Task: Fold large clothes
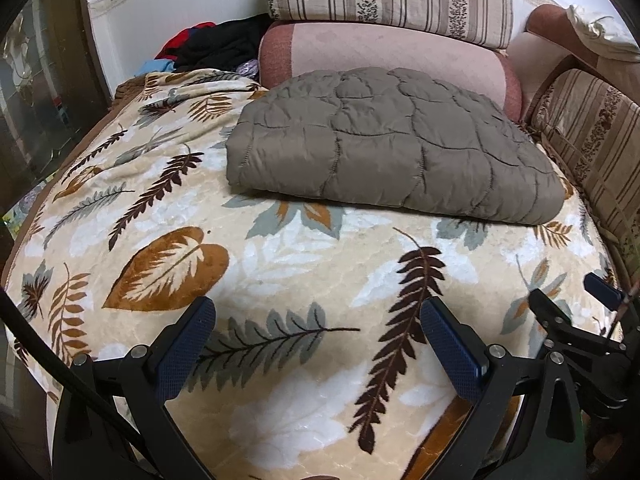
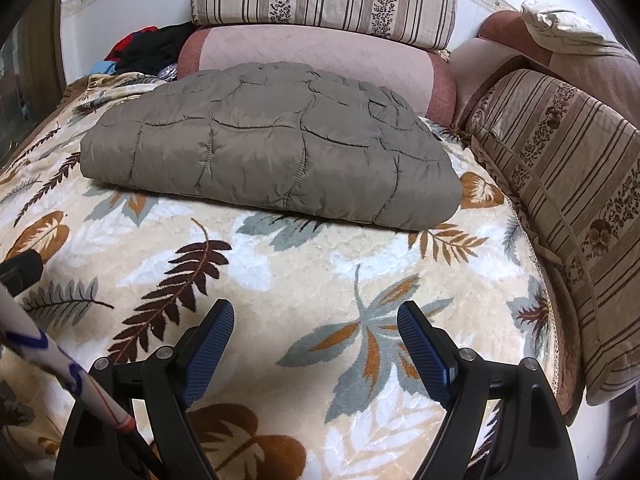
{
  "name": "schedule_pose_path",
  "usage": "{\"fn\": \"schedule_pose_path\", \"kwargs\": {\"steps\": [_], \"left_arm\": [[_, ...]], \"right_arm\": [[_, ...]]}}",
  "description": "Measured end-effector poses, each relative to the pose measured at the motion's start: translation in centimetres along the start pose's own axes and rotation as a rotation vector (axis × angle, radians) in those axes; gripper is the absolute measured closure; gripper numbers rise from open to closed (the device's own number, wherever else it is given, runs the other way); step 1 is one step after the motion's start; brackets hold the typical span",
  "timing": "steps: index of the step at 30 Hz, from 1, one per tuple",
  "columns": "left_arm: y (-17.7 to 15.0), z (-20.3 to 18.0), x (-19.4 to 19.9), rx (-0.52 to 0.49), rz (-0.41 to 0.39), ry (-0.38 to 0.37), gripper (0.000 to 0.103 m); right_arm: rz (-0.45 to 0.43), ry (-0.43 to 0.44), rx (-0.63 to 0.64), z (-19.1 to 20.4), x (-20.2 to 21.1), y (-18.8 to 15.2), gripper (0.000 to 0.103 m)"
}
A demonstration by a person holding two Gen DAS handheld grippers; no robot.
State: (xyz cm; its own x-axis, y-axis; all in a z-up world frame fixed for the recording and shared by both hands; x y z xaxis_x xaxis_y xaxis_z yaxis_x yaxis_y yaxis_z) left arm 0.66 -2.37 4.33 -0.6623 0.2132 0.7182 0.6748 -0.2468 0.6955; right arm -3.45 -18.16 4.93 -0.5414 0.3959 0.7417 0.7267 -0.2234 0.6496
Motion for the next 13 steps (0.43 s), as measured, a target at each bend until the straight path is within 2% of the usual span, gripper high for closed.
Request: {"fn": "schedule_pose_path", "kwargs": {"steps": [5,13], "left_arm": [[0.1,0.7,-0.4,0.010,-0.006,0.019,0.001],[-0.3,-0.3,-1.1,-0.032,0.007,0.001,0.001]], "right_arm": [[0.011,0.003,-0.014,-0.3,-0.5,-0.1,0.016],[0.040,0.002,-0.029,-0.6,-1.4,-0.4,0.016]]}}
Point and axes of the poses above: each gripper's, at about its wrist camera, not at the fingertips, and x roughly against the way its jaws point, z to its left, y to its top, the point moved 5 cm from there along -x, roughly the way its jaws point, and after that the axes turned 6 degrees about -z, right-handed, at the moved point
